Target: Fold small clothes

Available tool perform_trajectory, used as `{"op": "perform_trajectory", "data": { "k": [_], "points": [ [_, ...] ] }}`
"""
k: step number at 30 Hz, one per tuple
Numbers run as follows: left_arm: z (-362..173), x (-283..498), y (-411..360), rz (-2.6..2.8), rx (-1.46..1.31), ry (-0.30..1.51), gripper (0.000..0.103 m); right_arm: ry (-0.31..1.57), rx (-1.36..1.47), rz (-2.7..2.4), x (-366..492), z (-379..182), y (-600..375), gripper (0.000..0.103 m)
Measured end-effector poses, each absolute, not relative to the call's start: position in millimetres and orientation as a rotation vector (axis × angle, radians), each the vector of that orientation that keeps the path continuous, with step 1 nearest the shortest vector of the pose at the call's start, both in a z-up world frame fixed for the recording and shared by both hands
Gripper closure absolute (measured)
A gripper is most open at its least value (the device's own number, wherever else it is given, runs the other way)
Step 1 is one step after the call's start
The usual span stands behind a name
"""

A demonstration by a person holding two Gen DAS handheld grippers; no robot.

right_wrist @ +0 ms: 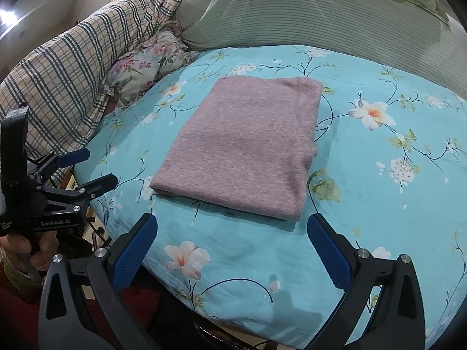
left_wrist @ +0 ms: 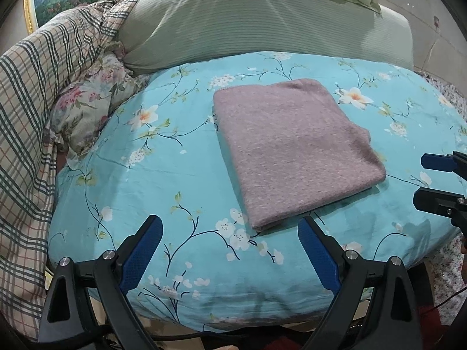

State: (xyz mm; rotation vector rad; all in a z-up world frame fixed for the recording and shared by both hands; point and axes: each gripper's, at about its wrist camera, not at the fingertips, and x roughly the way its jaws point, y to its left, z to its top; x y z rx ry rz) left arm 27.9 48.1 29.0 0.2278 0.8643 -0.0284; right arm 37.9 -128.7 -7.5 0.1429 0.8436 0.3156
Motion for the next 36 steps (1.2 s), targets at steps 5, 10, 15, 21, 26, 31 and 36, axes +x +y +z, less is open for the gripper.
{"op": "perform_trajectory", "data": {
  "k": [5,10,15,21,26,31,36],
  "points": [
    [25,35,52,-0.02,0.219,0.875,0.008,0.854,0.144,0.316,43,-9,-127,0.001],
    [21,47,53,-0.014,0.219,0.89,0.009,0.873,0.144,0.318,53,-14,-128,0.001],
    [21,56,51,-0.021,0.218,0.895,0.009,0.882,0.153,0.32,64,-15,-131,0.001],
    [23,62,46,-0.032,0.216,0.887,0.009,0.882,0.157,0.318,69,-14,-133,0.001],
    [22,64,44,-0.03,0.215,0.891,0.008,0.896,0.164,0.319,72,-20,-133,0.001],
    [18,66,43,-0.03,0.216,0.902,0.008,0.906,0.171,0.317,73,-24,-134,0.001],
    [14,68,40,-0.032,0.221,0.91,0.009,0.903,0.175,0.311,73,-24,-137,0.001]
  ]
}}
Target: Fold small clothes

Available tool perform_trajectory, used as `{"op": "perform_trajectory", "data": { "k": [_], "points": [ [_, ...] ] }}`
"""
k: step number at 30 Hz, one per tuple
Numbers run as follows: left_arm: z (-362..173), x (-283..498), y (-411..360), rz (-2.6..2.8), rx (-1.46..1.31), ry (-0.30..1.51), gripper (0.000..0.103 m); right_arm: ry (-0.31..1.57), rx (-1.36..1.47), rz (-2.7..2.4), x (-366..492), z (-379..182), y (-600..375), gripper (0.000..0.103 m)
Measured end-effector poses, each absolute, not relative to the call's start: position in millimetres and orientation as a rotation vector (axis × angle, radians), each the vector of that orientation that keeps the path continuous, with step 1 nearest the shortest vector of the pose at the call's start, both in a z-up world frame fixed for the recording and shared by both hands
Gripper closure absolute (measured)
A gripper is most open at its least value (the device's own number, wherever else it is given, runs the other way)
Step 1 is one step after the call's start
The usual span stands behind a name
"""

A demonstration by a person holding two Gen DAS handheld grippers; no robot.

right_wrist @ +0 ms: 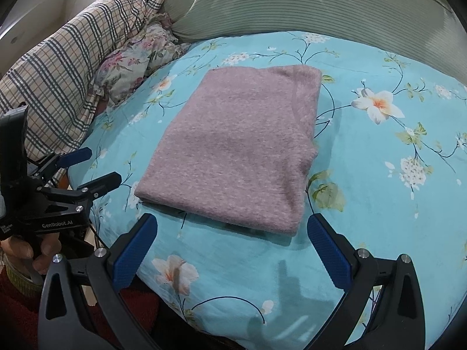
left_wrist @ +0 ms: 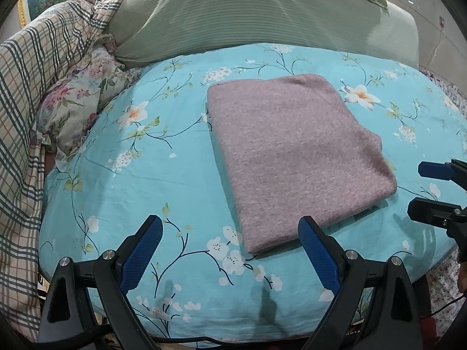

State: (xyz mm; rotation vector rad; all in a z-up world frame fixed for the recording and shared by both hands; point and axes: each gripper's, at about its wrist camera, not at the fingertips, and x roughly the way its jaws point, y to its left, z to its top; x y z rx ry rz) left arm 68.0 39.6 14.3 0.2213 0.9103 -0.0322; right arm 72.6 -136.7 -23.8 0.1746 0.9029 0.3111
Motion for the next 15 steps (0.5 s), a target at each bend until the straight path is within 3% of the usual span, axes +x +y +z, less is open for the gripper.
{"op": "perform_trajectory", "data": {
  "k": [15],
  "points": [
    [14.6,67.5,35.8,-0.036,0.22,0.912,0.009,0.9,0.174,0.317,74.3,-21.8,-141.7,0.001]
  ]
}}
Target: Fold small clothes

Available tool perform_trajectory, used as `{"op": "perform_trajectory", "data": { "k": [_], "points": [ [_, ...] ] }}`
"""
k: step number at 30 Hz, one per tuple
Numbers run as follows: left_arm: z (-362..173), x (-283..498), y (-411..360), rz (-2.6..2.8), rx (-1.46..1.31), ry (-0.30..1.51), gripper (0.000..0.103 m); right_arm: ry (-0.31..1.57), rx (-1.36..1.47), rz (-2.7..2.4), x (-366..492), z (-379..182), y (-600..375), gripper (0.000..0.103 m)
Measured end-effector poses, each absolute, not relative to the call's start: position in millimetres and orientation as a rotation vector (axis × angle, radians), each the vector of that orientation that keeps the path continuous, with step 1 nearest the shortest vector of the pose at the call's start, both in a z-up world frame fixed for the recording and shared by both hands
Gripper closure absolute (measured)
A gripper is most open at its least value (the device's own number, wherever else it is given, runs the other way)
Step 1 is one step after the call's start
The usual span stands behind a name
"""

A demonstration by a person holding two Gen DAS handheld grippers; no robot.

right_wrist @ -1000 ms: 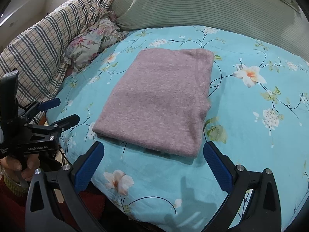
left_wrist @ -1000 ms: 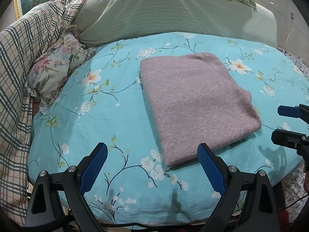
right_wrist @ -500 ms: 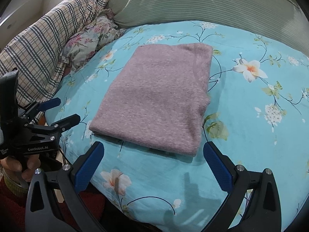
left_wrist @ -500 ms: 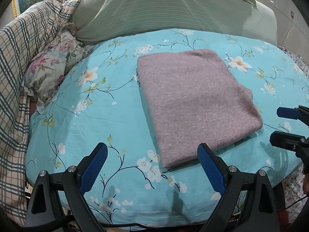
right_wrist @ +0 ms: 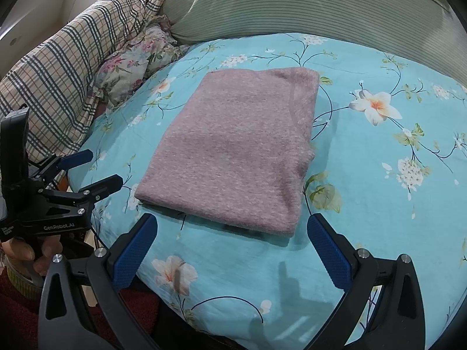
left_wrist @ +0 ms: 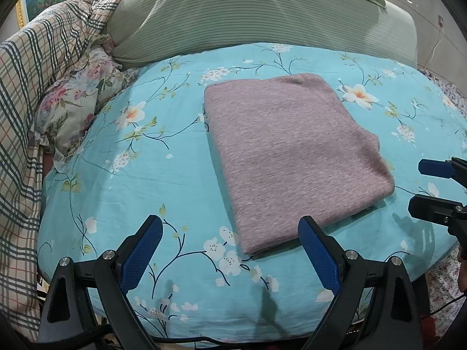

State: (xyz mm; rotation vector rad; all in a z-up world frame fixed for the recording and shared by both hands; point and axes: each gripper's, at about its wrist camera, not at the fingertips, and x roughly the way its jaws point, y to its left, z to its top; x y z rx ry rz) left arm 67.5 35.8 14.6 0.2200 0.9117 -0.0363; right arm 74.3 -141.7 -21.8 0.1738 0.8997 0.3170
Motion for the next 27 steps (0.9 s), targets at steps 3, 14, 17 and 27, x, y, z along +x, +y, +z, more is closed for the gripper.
{"op": "perform_trajectory", "data": {
  "k": [3,14,17,27],
  "points": [
    [14.7,67.1,35.2,-0.037,0.22,0.911,0.009,0.899,0.174,0.318,73.8,-21.5,-141.2,0.001],
    [18.0,63.3,32.4,-0.039,0.215,0.901,0.009,0.897,0.171,0.316,70.6,-19.6,-138.1,0.001],
    [19.0,62.7,30.8,-0.039,0.214,0.901,0.009,0.896,0.172,0.319,69.9,-18.2,-137.9,0.001],
    [21.7,61.4,29.6,-0.04,0.216,0.896,0.009,0.895,0.169,0.322,69.4,-15.9,-137.5,0.001]
  ]
}}
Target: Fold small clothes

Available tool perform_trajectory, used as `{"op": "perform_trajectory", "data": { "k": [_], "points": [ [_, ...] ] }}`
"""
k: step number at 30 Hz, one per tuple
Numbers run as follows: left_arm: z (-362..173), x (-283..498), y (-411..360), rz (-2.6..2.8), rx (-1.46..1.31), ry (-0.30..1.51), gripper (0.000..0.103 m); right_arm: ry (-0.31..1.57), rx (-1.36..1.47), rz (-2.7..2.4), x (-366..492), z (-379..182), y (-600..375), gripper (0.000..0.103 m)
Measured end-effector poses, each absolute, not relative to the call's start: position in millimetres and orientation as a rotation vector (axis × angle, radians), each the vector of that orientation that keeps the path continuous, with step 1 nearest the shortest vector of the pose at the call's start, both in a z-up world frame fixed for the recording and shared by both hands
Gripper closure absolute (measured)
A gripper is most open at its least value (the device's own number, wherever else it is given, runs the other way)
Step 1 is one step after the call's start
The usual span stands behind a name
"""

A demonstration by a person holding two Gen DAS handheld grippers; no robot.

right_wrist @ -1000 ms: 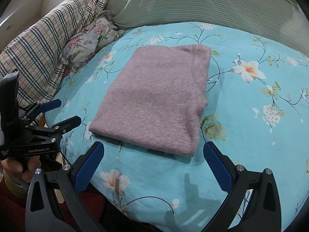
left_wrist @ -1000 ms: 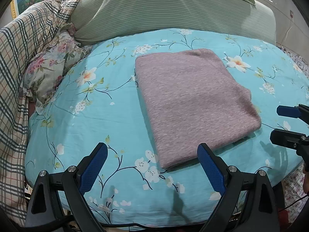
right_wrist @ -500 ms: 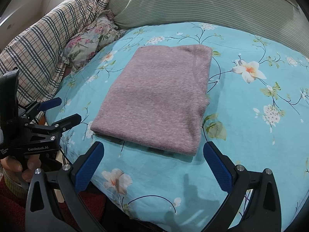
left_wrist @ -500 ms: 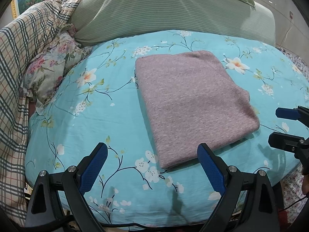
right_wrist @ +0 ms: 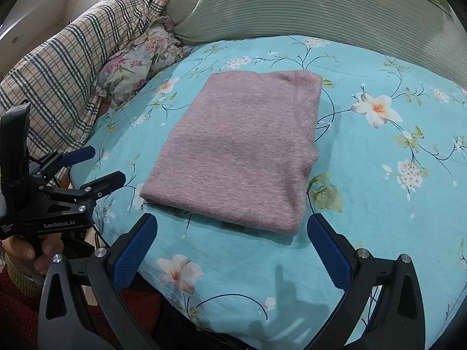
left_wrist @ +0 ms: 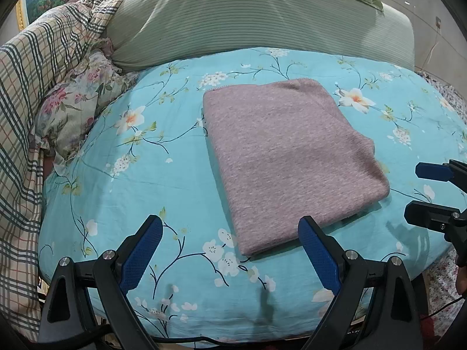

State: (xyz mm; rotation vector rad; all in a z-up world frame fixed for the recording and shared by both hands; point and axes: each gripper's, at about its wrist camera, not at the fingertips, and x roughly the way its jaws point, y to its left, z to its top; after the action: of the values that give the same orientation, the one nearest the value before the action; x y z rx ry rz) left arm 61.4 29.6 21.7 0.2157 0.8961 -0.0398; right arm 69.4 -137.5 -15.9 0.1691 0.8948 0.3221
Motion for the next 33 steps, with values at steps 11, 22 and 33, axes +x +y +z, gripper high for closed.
{"op": "perform_trajectory", "data": {
  "k": [11,22,33],
  "points": [
    [22.2,61.1,29.4,-0.041,0.214,0.897,0.009,0.894,0.168,0.322,69.3,-15.1,-137.0,0.001],
    [24.6,61.4,30.2,-0.045,0.209,0.897,0.009,0.891,0.169,0.322,67.5,-13.5,-134.9,0.001],
    [24.7,62.8,31.0,-0.046,0.207,0.898,0.008,0.892,0.171,0.324,68.0,-13.4,-136.2,0.001]
  ]
}}
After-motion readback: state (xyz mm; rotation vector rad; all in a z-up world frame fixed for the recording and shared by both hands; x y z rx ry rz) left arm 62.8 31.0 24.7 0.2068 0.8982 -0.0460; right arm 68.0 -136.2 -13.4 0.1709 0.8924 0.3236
